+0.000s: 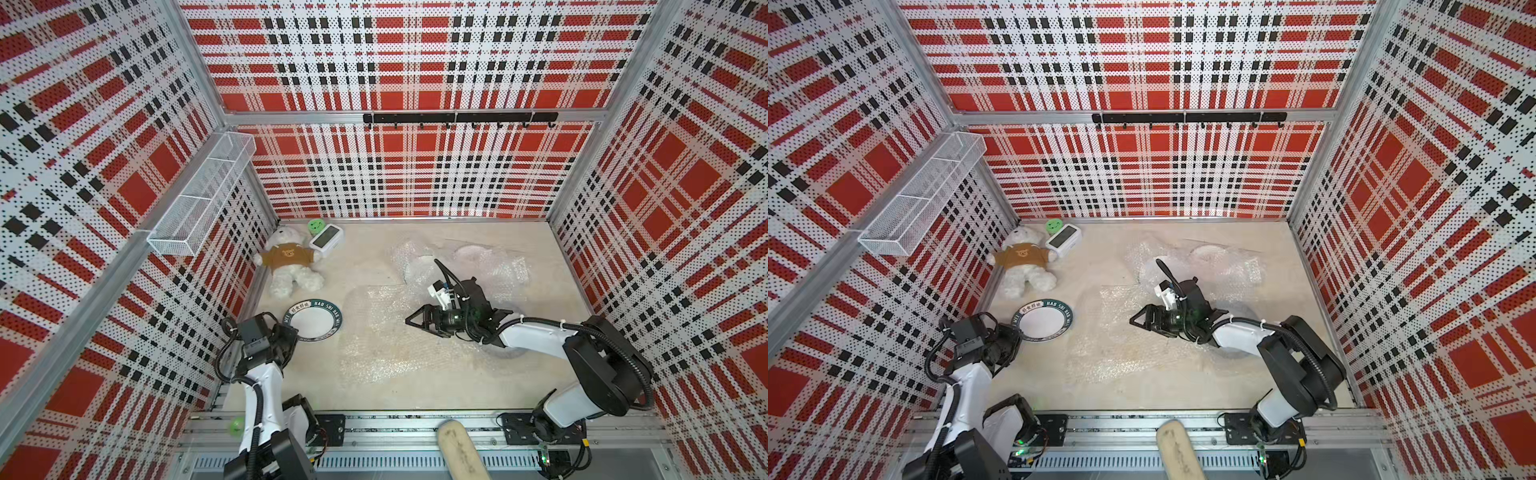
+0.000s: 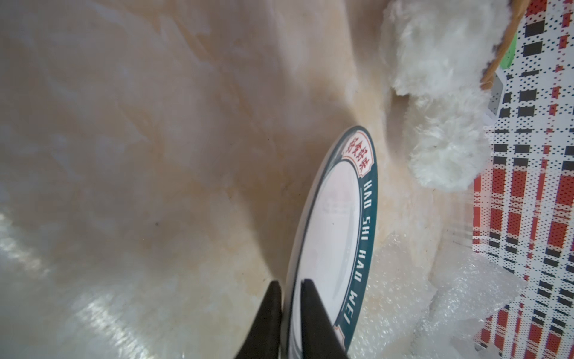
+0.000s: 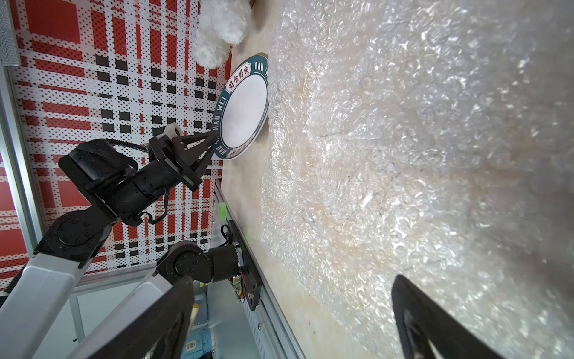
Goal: Unpack dinner plates from bubble wrap
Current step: Place the plate at the center of the board.
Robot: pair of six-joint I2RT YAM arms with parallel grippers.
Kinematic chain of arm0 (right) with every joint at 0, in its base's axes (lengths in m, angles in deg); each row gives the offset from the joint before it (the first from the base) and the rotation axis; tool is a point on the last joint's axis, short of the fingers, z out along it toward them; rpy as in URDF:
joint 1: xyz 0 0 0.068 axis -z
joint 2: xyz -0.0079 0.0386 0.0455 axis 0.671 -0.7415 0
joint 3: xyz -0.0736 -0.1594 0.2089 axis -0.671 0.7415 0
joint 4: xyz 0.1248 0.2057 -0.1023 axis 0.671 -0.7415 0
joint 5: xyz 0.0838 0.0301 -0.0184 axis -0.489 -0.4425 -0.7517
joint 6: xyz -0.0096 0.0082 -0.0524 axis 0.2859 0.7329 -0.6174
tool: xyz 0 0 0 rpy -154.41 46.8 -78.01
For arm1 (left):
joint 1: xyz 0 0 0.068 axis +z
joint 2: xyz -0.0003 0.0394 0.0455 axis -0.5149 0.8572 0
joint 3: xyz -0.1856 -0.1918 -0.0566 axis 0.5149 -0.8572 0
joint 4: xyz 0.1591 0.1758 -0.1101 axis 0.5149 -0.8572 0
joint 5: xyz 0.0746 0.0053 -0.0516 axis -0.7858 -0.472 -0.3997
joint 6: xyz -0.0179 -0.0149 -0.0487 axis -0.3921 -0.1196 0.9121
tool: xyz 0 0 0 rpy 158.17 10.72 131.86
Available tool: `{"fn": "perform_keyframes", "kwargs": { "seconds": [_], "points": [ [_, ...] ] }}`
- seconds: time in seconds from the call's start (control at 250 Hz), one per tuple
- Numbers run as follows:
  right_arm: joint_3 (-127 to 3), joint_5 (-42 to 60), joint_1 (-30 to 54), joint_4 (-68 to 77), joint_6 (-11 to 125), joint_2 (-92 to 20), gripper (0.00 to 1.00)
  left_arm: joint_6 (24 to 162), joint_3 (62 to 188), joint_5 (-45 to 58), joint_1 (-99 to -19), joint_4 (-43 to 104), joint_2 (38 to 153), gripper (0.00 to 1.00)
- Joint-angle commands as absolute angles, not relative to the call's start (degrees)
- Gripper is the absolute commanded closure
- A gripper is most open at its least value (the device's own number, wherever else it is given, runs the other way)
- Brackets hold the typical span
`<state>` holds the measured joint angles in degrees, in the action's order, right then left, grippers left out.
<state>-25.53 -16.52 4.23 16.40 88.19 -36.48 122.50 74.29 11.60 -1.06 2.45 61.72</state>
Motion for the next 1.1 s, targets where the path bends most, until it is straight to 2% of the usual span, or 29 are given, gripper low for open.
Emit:
{"fn": "perform_keyframes", "kwargs": {
  "seconds": [0.0, 0.516, 0.76, 1.0, 1.096],
  "points": [
    [-27.3, -15.8, 4.0, 16.5, 86.8, -35.4, 0.00, 123.2, 73.3, 11.4, -0.4, 5.2, 61.9, 0.78],
    [-27.2, -15.9, 4.1, 16.3, 86.7, -35.8, 0.00, 124.0, 70.9, 9.9, 0.3, 7.6, 63.1, 0.65],
    [-28.3, -15.7, 4.0, 15.4, 86.0, -36.2, 0.00, 126.8, 70.6, 10.1, 1.1, 7.5, 63.1, 0.44],
    [-33.3, -15.6, 5.3, 9.6, 82.3, -36.2, 0.00, 125.5, 75.6, 15.6, -1.0, -2.9, 53.1, 0.22],
    [-36.4, -15.7, 6.3, 7.2, 80.6, -36.7, 0.00, 124.0, 77.4, 18.5, -4.2, -6.4, 51.5, 0.20]
  ]
}}
